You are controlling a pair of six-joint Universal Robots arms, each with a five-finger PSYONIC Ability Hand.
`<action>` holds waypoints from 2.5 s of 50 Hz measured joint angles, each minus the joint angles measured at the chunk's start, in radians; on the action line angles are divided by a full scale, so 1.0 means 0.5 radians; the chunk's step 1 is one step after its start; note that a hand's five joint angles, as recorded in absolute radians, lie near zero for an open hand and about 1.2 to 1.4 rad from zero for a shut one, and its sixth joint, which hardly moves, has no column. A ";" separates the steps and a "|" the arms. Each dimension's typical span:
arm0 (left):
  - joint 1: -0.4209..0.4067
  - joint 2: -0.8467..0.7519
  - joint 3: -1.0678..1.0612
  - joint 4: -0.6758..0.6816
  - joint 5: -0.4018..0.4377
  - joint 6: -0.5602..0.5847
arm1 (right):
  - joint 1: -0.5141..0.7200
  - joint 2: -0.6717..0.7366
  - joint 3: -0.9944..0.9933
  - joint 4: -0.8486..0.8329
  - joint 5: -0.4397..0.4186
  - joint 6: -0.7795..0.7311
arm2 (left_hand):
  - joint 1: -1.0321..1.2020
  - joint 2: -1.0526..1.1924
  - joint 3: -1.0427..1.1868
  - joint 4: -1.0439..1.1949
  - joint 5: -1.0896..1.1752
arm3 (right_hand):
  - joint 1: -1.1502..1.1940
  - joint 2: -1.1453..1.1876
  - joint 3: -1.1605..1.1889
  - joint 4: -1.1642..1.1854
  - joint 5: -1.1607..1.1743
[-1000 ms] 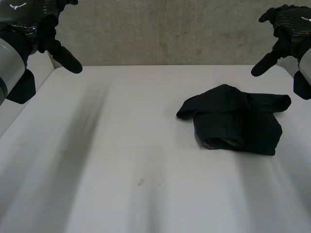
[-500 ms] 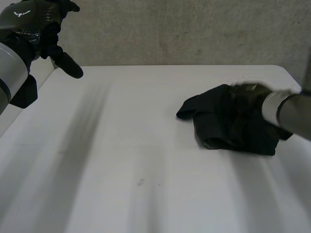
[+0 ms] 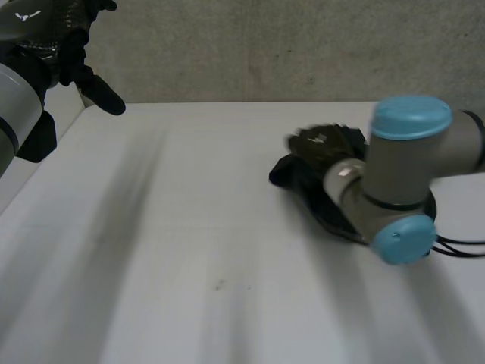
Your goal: Fold the shorts.
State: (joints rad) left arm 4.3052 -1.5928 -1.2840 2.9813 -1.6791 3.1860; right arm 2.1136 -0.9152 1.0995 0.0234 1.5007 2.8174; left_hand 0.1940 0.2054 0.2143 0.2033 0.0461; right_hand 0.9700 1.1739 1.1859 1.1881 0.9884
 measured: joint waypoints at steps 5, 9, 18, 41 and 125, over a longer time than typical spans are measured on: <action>0.034 0.011 0.001 0.031 -0.001 -0.002 | 0.336 0.050 -0.286 0.004 -0.164 0.023 | 0.000 0.000 0.000 0.000 0.000 | 0.013 0.000 0.018 0.009 0.000; 0.046 0.017 0.001 0.041 -0.001 -0.004 | 0.438 0.110 -0.385 0.004 -0.226 0.035 | 0.000 0.000 0.000 0.000 0.000 | 0.021 0.000 0.018 0.009 0.000; 0.064 0.026 0.003 0.049 -0.001 -0.006 | 0.773 0.468 -0.668 0.042 -0.393 0.055 | 0.000 0.000 0.000 0.000 0.001 | -0.878 -1.107 -1.136 -1.115 -1.056; 0.029 -0.097 -0.210 0.081 0.016 0.009 | 0.059 -0.477 0.604 0.528 -0.472 -0.084 | 0.000 0.000 0.000 0.000 0.000 | -1.532 -1.897 -1.951 -1.907 -1.836; -0.052 -0.653 -0.645 0.668 0.396 0.406 | -0.546 -0.873 1.190 0.126 -0.227 0.290 | 0.007 0.005 0.005 0.006 0.005 | -1.535 -1.899 -1.953 -1.908 -1.835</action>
State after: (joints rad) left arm 4.2793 -1.9192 -1.6066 3.3154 -1.4812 3.3891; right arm 1.8407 -1.3517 1.6947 0.0865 1.3872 2.9627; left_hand 0.1973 0.2077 0.2167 0.2064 0.0487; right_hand 0.2025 0.2243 0.2093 0.2343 0.0711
